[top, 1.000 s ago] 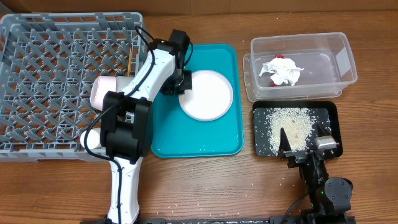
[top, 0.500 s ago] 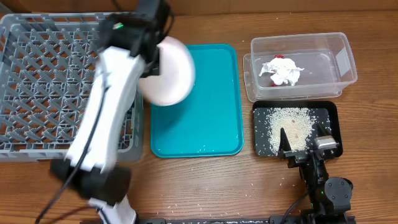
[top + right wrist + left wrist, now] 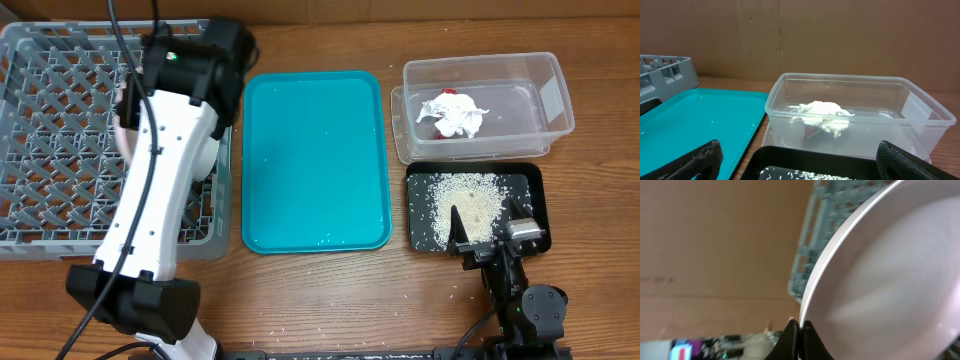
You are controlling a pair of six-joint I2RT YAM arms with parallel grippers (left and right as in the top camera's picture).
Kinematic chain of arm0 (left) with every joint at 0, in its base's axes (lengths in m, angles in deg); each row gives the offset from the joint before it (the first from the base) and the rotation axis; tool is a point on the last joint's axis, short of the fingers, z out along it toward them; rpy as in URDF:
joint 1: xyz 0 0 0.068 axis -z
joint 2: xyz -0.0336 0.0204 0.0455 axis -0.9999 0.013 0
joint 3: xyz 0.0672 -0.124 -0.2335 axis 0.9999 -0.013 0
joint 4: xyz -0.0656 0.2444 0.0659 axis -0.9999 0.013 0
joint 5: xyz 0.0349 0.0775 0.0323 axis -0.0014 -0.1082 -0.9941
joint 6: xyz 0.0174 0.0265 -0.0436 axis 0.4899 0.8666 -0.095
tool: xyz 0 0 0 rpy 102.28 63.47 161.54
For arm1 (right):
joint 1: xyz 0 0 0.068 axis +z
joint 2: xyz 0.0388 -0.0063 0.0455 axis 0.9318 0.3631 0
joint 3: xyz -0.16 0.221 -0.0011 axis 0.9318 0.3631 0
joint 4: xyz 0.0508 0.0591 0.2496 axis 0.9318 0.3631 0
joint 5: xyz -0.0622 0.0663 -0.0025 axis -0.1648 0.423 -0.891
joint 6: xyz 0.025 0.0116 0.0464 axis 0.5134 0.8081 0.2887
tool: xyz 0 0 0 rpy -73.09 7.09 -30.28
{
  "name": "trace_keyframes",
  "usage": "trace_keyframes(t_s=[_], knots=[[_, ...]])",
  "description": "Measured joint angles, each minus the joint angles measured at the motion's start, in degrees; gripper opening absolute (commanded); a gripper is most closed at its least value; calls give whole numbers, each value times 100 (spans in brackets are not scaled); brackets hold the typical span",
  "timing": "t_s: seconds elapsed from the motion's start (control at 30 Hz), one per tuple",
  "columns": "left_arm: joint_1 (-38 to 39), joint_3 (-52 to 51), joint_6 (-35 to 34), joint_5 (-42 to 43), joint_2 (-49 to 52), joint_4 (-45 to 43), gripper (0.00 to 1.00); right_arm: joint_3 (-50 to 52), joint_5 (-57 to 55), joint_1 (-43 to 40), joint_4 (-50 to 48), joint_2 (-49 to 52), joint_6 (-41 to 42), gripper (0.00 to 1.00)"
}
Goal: Sort waste into correct bins and load items into the dishwasher
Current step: 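Lift the white plate and stand it in the dish rack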
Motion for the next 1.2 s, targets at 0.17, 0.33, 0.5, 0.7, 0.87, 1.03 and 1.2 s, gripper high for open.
trace_keyframes(t_s=[0.17,0.33,0.5,0.7,0.87,1.03,1.2], knots=[[-774,-59,-306,-444,0,-181,4,0,2,0,4,0,2,100],[-1572,-184,-409,-520,0,-997,4,0,0,0,2,0,0,100],[-1969,-946,20,-264,0,-2518,4,0,0,0,0,0,2,100],[-1978,-1886,1097,15,7,-4072,4,0,2,0,4,0,0,100],[-1980,-2157,1825,407,11,-4590,6,0,-2,0,4,0,2,100],[-1976,-2214,2426,820,11,-4826,11,0,2,0,7,0,0,100],[-1814,-2236,2745,1067,11,-4717,37,0,0,0,2,0,2,100]])
